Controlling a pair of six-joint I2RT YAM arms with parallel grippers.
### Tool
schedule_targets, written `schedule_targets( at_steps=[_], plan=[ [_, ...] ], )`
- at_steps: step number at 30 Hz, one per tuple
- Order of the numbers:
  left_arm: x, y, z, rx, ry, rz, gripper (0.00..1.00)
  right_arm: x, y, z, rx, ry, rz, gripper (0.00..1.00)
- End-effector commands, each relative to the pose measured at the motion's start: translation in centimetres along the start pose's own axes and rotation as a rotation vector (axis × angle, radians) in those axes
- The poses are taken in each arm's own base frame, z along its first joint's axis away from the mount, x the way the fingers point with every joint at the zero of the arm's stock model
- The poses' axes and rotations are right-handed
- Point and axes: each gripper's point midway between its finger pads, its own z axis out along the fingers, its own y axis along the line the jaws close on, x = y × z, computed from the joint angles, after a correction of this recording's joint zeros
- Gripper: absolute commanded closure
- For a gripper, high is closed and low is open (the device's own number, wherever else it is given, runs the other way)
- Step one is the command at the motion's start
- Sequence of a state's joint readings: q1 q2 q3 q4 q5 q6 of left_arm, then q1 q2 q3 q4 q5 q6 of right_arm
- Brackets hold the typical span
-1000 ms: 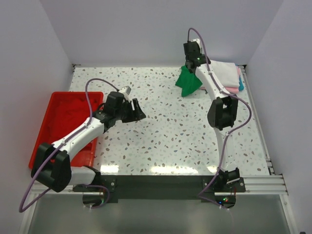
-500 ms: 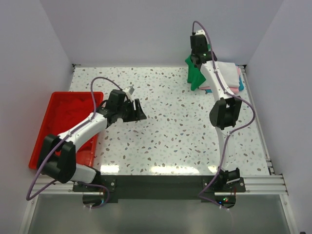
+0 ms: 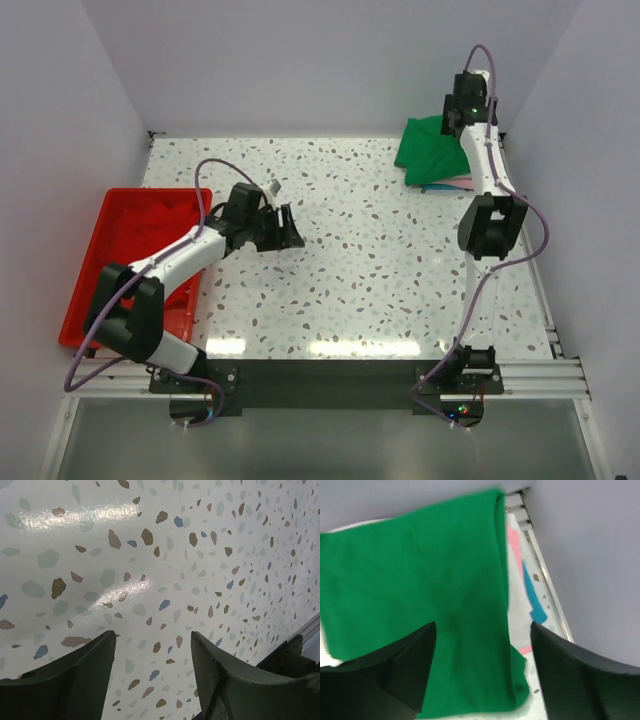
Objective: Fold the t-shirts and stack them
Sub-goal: Neatly place the folded tshirt to the corner, then reset both grippers
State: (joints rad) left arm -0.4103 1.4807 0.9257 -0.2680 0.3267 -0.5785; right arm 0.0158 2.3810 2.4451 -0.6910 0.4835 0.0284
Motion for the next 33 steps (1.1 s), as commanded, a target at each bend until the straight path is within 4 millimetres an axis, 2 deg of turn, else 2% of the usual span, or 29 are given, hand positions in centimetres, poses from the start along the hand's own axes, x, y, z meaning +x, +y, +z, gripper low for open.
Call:
schedule_targets(
  at_steps=[1,2,3,4,5,7,8,10,11,13,14,16,17,18,19,20,21,22,23,24,25,26,27,28,33],
  plan=[
    [-2.1,-1.5,-0.3,0.059,-0.048,0.054,0.33,0.8,-1.7,1.0,0.007,0.035,0.123,0.16],
    [-2.2,-1.6,-0.4,0.06,-0.05,0.055,0.33,1.1,-1.5,0.7,-0.004,0.048,0.151,0.01],
    [-2.3,-1.7,-0.4,0.063,-0.053,0.057,0.32,1.0,-1.3,0.1,-0.019,0.051,0.173,0.01],
    [-2.5,-1.8,-0.6,0.066,-0.06,0.054,0.32,-0.5,-1.7,-1.7,-0.044,0.021,0.211,0.01],
    [-2.6,-2.0,-0.7,0.071,-0.066,0.055,0.32,0.6,-0.5,-2.3,-0.084,0.051,0.237,0.01],
    [-2.8,-2.1,-0.8,0.076,-0.079,0.052,0.32,0.1,0.1,-4.0,-0.126,0.033,0.274,0.01],
    [-2.8,-2.1,-0.8,0.077,-0.081,0.05,0.32,0.4,2.2,-6.4,-0.169,0.033,0.264,0.01],
    [-2.8,-2.3,-0.8,0.087,-0.086,0.044,0.32,0.6,3.8,-8.5,-0.205,0.022,0.253,0.01],
    [-2.7,-2.3,-0.8,0.09,-0.086,0.043,0.32,1.4,5.3,-10.5,-0.245,0.035,0.257,0.01],
    [-2.8,-2.4,-1.1,0.091,-0.097,0.045,0.32,2.0,7.3,-12.4,-0.31,0.023,0.257,0.01],
    [-2.9,-2.4,-1.2,0.09,-0.102,0.047,0.32,3.4,8.5,-14.4,-0.341,0.033,0.252,0.01],
    [-3.1,-2.4,-1.6,0.087,-0.118,0.055,0.32,3.9,10.4,-16.6,-0.406,0.006,0.246,0.01],
    [-3.1,-2.5,-1.8,0.087,-0.125,0.055,0.32,6.3,12.1,-17.8,-0.429,0.036,0.21,0.01],
    [-3.2,-2.5,-1.9,0.083,-0.131,0.058,0.32,5.8,12.3,-19.7,-0.465,0.004,0.216,0.01],
    [-3.1,-2.4,-2.1,0.082,-0.137,0.06,0.31,6.5,13.0,-20.8,-0.489,0.006,0.205,0.01],
    [-3.1,-2.4,-2.2,0.08,-0.141,0.06,0.31,9.3,14.4,-22.1,-0.517,0.042,0.166,0.01],
    [-3.2,-2.3,-2.3,0.077,-0.148,0.063,0.32,8.9,14.4,-24.1,-0.558,0.007,0.182,0.01],
    [-3.1,-2.2,-2.4,0.075,-0.15,0.064,0.31,10.1,15.7,-25.9,-0.624,0.016,0.165,0.01],
    [-3.1,-2.2,-2.5,0.073,-0.154,0.065,0.32,13.1,15.8,-26.2,-0.639,0.061,0.15,0.01],
    [-3.1,-2.2,-2.6,0.07,-0.159,0.064,0.31,12.9,15.5,-27.8,-0.678,0.032,0.174,0.01],
    [-3.1,-2.1,-2.8,0.069,-0.165,0.063,0.31,14.0,15.8,-29.1,-0.725,0.044,0.167,0.01],
    [-3.1,-2.1,-3.0,0.065,-0.173,0.063,0.32,16.6,15.5,-29.0,-0.727,0.079,0.152,0.01],
    [-3.0,-2.1,-3.3,0.064,-0.18,0.063,0.32,16.6,14.6,-30.2,-0.746,0.058,0.165,0.01],
    [-3.0,-2.0,-3.4,0.064,-0.189,0.063,0.31,18.8,14.2,-30.1,-0.749,0.093,0.15,0.01],
    [-2.3,-1.3,-3.8,0.047,-0.216,0.046,0.31,20.9,11.3,-31.3,-0.733,0.115,0.128,0.01]
  ],
)
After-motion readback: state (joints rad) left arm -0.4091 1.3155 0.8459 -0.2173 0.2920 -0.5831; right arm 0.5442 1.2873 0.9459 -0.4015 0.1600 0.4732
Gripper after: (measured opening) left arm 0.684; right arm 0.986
